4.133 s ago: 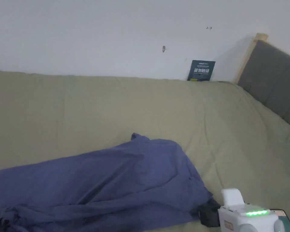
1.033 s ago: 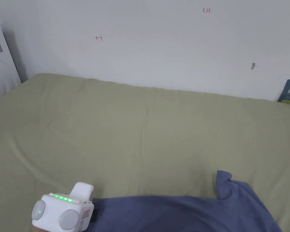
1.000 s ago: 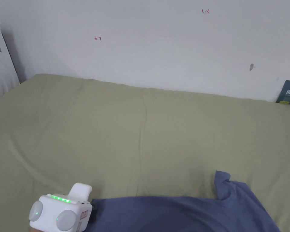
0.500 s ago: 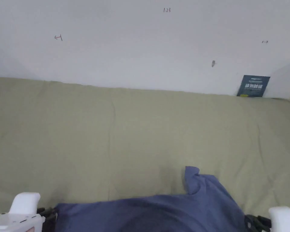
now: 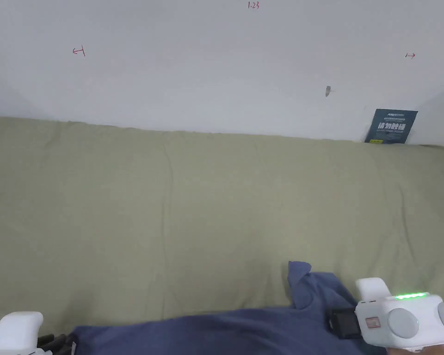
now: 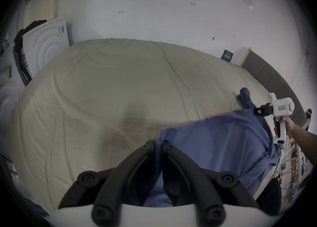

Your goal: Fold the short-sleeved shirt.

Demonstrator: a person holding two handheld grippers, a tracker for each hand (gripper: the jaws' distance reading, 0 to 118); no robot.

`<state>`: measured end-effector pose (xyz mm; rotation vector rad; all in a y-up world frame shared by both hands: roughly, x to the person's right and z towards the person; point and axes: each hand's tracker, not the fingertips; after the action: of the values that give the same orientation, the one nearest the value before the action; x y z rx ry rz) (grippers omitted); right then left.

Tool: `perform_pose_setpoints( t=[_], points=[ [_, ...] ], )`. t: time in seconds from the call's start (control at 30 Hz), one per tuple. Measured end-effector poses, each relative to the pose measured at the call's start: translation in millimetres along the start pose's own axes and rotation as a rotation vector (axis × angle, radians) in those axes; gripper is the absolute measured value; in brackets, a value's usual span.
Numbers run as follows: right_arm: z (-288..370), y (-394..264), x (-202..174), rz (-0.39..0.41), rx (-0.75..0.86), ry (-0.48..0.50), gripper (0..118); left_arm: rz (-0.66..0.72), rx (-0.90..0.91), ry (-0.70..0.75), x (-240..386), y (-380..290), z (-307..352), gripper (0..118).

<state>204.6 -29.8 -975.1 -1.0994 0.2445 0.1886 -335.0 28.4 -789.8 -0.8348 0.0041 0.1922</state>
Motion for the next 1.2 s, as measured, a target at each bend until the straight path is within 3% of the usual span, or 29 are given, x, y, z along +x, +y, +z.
perform_pose_setpoints(
  t=[0.03,0.07,0.1,0.13,0.2,0.27,0.33,0.4,0.5,0.57,0.73,0.87,1.0,1.13,1.17,1.2],
  points=[
    [6.7,-1.1,-5.4,0.035,0.057,-0.056,63,-0.003,-0.003,0.004,0.6,0.4,-0.5,9],
    [8.8,-0.8,-7.1,0.049,0.058,-0.016,50,-0.003,-0.003,0.003,1.2,0.4,-0.6,9],
    [12.2,-0.8,-8.9,0.03,0.05,0.022,50,-0.002,-0.004,0.0,2.2,0.5,-0.9,9],
    [16.2,-2.5,-12.3,0.047,0.063,0.002,42,0.001,-0.004,-0.001,2.7,0.6,-1.2,9],
    [24.2,-6.5,-16.4,0.076,0.086,-0.002,2,0.005,-0.004,-0.005,5.0,0.4,-1.1,9],
    [26.5,-7.8,-15.0,0.072,0.065,0.039,2,0.012,-0.008,-0.014,9.9,-0.2,-0.3,9],
    [42.0,-11.3,-20.4,0.102,0.132,-0.026,2,0.015,-0.012,-0.017,12.7,-0.6,0.8,9],
    [61.0,-13.3,-20.0,0.071,0.159,0.017,2,-0.004,-0.023,-0.033,18.3,-0.8,8.4,9],
    [112.8,-24.7,-24.4,0.108,0.275,0.046,2,-0.005,0.01,-0.04,21.1,-4.1,38.8,9],
    [148.5,-42.6,-26.1,0.131,0.326,0.071,2,0.053,0.052,-0.075,20.0,-7.1,62.8,9],
    [227.8,-114.6,-20.1,0.133,0.462,0.137,2,0.021,0.085,-0.073,7.1,-40.8,122.6,9],
    [245.9,-189.5,-20.6,0.127,0.448,0.111,2,0.018,0.063,-0.087,3.6,-83.8,147.4,9],
    [215.8,-252.7,-15.6,0.038,0.32,0.09,3,0.006,-0.041,-0.067,4.5,-125.4,140.0,9],
    [181.7,-281.7,-15.3,-0.08,0.29,0.01,17,0.003,-0.109,-0.031,0.2,-151.9,116.4,9],
    [177.6,-283.8,-13.7,-0.114,0.297,0.002,25,0.025,-0.113,-0.038,-1.4,-154.1,112.4,10],
    [175.6,-283.3,-11.5,-0.145,0.298,0.002,47,0.035,-0.113,-0.044,8.4,-154.8,114.4,13]
  ],
)
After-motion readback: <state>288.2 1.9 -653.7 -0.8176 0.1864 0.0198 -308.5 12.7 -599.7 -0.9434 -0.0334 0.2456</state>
